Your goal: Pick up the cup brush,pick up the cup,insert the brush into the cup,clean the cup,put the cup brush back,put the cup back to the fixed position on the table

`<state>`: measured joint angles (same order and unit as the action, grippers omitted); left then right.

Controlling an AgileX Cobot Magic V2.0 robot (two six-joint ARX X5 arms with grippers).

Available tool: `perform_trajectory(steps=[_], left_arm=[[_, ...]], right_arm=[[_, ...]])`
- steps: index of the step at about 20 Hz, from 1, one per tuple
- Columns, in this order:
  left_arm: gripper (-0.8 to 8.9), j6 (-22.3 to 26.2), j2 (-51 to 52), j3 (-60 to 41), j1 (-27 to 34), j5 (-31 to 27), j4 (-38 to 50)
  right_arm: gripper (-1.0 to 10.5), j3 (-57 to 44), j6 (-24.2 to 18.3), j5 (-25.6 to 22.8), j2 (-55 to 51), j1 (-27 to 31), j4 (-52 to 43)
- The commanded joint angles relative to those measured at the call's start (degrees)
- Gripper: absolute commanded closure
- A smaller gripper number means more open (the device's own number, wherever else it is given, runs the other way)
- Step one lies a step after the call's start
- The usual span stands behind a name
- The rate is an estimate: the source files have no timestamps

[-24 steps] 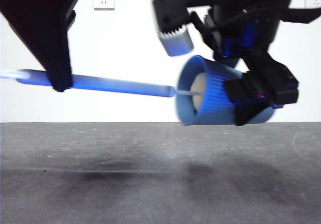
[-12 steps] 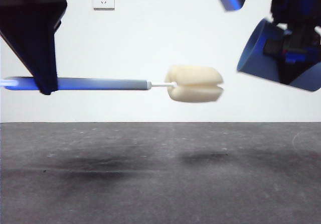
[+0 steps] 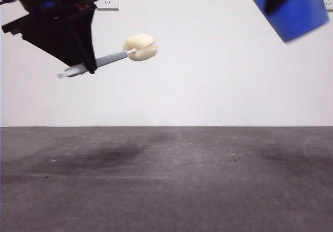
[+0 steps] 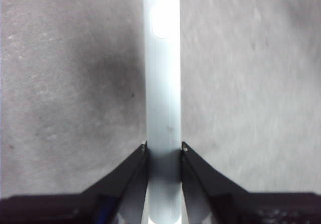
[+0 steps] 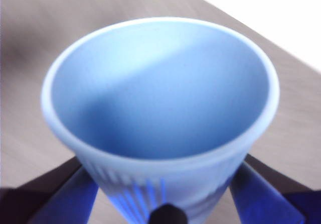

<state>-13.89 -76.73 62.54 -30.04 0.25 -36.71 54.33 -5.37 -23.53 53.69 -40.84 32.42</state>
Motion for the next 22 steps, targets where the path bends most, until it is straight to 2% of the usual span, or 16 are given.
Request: perform_trajectory(steps=[1, 4, 12, 15, 19, 21, 22], left_arm=[[8.22, -6.1, -3.7, -0.3, 0.0, -1.6, 1.1], [8.22, -9.4, -10.3, -0.3, -0.8, -2.6, 2.9], [8.22, -13.2, -22.9, -0.3, -2.7, -5.1, 8.6], [8.22, -13.6, -24.9, -0.3, -3.4, -5.6, 9.8], [8.22, -16.4, -25.4, -0.3, -3.7, -7.7, 10.2], [7.99, -16.8, -25.4, -0.3, -3.7, -7.3, 10.5], [7.24, -16.8, -25.4, -0.3, -3.7, -7.1, 10.4]], right_arm=[[9.6, 0.3, 8.6, 4.7, -1.9, 0.0, -2.4], [9.6, 0.3, 10.1, 8.6, -3.6, 0.0, -3.7], [9.6, 0.3, 10.1, 8.6, -4.0, 0.0, -3.2], [9.6, 0.3, 10.1, 8.6, -4.0, 0.0, -3.2], [9.6, 0.3, 10.2, 8.6, -3.9, 0.0, -2.0], [9.6, 0.3, 10.5, 8.6, -3.8, 0.0, -1.6], [9.6, 0.3, 10.5, 8.6, -3.8, 0.0, -1.6]])
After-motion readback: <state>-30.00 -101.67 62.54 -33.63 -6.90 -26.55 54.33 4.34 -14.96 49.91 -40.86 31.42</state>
